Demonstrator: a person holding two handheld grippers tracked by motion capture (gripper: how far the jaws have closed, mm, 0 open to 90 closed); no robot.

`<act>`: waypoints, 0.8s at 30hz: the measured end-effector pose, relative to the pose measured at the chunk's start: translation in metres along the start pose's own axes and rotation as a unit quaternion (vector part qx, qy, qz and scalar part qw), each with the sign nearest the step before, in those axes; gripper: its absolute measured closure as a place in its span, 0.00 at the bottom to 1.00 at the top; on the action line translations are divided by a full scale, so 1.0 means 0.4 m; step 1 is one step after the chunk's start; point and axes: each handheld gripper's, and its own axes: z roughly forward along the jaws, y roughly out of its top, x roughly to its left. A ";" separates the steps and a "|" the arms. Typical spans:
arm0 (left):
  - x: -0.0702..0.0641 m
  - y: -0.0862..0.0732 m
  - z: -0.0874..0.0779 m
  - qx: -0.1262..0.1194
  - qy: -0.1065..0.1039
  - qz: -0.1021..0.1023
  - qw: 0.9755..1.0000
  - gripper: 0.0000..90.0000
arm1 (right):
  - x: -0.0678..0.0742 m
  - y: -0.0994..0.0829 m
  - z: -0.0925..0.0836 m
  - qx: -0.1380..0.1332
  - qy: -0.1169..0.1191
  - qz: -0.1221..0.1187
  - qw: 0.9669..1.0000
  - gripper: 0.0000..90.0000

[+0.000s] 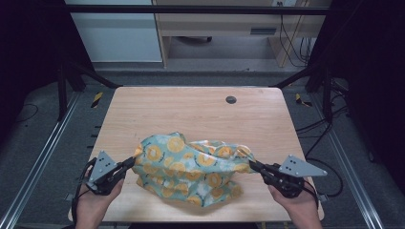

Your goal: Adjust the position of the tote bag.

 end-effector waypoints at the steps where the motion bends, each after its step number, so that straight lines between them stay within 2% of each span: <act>1: -0.007 -0.013 -0.011 0.000 -0.002 0.002 1.000 1.00 | 0.013 -0.016 -0.009 0.000 0.007 0.003 1.000 1.00; 3: -0.013 -0.023 -0.017 -0.004 -0.004 0.004 1.000 1.00 | 0.018 -0.021 -0.012 0.001 0.009 0.004 1.000 1.00; 4: -0.017 -0.031 -0.020 -0.007 -0.007 0.007 1.000 1.00 | 0.029 -0.041 -0.017 0.008 0.015 0.004 1.000 1.00; 6: -0.025 -0.046 -0.019 0.000 -0.014 0.011 1.000 1.00 | 0.032 -0.048 -0.018 0.014 0.016 0.006 1.000 1.00; 7: -0.034 -0.058 -0.013 0.014 -0.019 0.022 0.999 1.00 | 0.034 -0.073 -0.019 0.021 0.022 0.013 0.999 1.00; 9: -0.038 -0.063 -0.009 0.021 -0.024 0.027 0.999 1.00 | 0.033 -0.082 -0.019 0.023 0.026 0.015 0.999 1.00; 10: -0.044 -0.069 -0.004 0.031 -0.031 0.035 0.998 1.00 | 0.031 -0.102 -0.017 0.032 0.033 0.017 0.999 1.00; 11: -0.049 -0.074 0.000 0.040 -0.033 0.041 0.998 1.00 | 0.031 -0.109 -0.016 0.037 0.037 0.016 0.998 1.00; 12: -0.058 -0.083 0.010 0.055 -0.045 0.047 0.996 1.00 | 0.031 -0.114 -0.015 0.041 0.040 0.016 0.998 1.00; 13: -0.058 -0.083 0.010 0.055 -0.045 0.047 0.996 1.00 | 0.031 -0.114 -0.015 0.041 0.040 0.016 0.998 1.00; 18: -0.083 -0.096 0.035 0.101 -0.058 0.090 0.989 1.00 | 0.036 -0.135 -0.003 0.062 0.056 0.002 0.996 1.00; 21: -0.089 -0.101 0.044 0.112 -0.060 0.098 0.987 1.00 | 0.042 -0.146 0.006 0.077 0.066 -0.006 0.995 1.00; 24: -0.089 -0.109 0.061 0.133 -0.063 0.107 0.983 1.00 | 0.046 -0.155 0.018 0.095 0.074 -0.012 0.993 1.00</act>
